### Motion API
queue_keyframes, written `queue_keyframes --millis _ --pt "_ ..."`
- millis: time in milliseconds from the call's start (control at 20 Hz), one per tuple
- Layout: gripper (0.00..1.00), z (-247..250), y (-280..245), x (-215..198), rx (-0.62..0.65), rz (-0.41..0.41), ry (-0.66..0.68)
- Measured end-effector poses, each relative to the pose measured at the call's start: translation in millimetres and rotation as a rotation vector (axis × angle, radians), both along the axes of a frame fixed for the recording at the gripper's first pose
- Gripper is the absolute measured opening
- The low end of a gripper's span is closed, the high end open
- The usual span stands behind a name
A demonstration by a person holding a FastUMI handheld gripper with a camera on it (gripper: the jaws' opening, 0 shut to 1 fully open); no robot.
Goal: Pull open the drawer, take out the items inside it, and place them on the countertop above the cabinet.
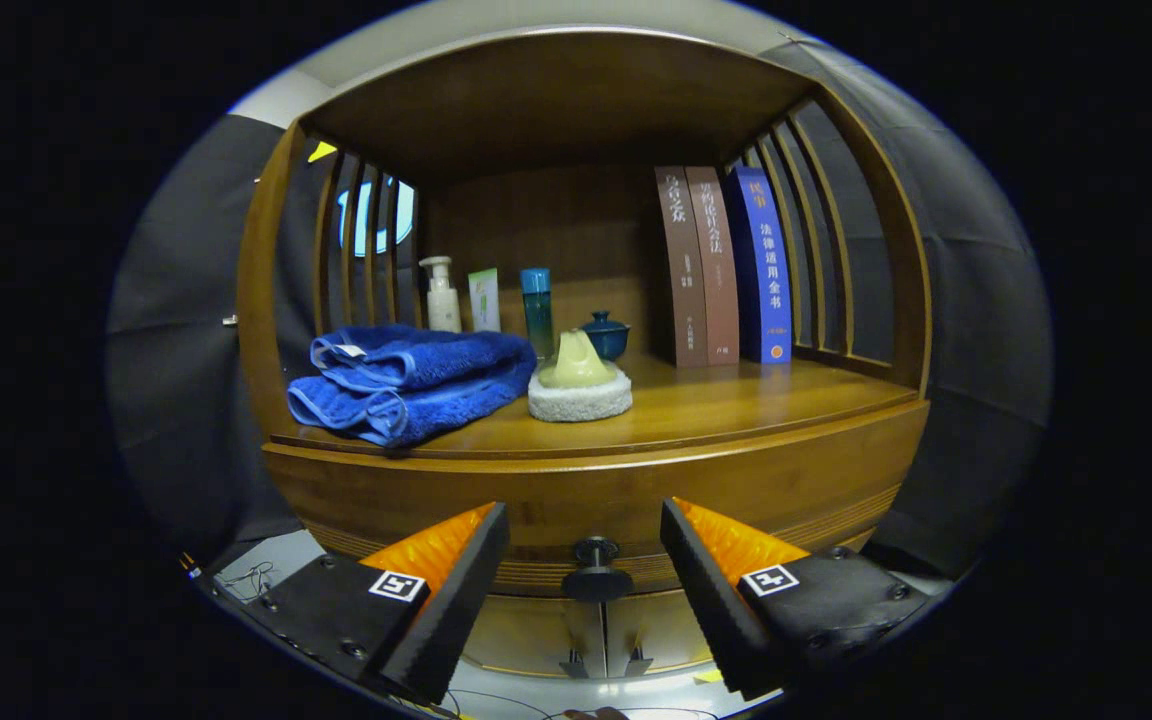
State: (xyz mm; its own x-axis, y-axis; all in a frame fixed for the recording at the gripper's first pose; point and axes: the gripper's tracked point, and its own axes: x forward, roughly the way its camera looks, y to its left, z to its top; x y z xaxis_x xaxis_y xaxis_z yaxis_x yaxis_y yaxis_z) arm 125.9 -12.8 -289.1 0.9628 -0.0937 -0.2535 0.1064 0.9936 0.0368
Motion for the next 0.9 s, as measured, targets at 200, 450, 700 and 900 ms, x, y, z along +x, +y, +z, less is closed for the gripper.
queue_keyframes --millis 200,450,700,900 --pt "0.99 52.4 2.1 -29.5 -0.030 0.002 -0.040" --pt "0.99 145.6 15.5 -62.1 -0.055 0.031 -0.124" --pt "0.99 225.7 27.8 -93.0 -0.092 0.045 -0.188" --pt "0.98 249.2 29.7 -112.6 -0.118 0.033 -0.172"
